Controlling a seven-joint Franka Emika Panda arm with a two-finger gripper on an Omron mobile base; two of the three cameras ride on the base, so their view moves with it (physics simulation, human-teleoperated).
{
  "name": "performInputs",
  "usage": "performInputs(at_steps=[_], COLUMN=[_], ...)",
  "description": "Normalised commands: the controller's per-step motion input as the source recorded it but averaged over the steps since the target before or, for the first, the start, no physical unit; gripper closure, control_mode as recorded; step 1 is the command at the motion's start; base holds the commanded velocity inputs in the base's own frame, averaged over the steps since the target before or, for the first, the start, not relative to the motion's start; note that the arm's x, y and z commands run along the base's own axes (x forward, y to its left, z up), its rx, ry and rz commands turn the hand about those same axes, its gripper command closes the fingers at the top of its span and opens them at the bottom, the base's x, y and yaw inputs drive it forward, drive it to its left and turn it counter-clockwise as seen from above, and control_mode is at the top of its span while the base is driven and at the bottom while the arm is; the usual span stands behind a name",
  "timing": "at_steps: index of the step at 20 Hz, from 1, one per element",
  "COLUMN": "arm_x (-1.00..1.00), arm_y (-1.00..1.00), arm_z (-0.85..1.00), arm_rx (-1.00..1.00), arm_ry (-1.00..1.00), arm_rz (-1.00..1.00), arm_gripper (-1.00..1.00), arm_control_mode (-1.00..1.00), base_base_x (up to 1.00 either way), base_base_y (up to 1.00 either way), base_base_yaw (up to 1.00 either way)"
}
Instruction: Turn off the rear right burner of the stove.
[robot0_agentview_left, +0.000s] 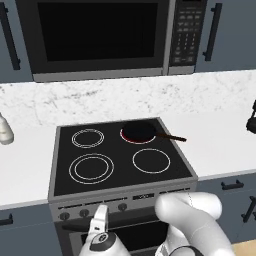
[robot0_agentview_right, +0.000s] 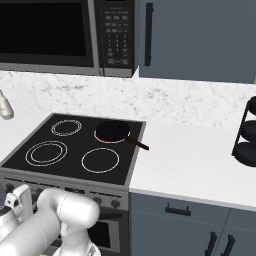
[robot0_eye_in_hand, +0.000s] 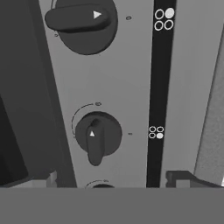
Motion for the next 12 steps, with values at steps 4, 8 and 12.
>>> performInputs(at_steps=[4,8,12], arm_x=[0.17,0.12,0.14], arm_y=[0.12,0.13,0.05], arm_z=[0.0,-0.02,-0.11], arm_rx=[0.0,0.0,0.0], arm_ry=[0.0,0.0,0.0], arm_rz=[0.0,0.0,0.0], arm_gripper=[-1.0,-1.0,-1.0], arm_control_mode=[-1.0,-1.0,-1.0], base_base_x=[0.0,0.0,0.0], base_base_y=[0.0,0.0,0.0], base_base_yaw=[0.0,0.0,0.0])
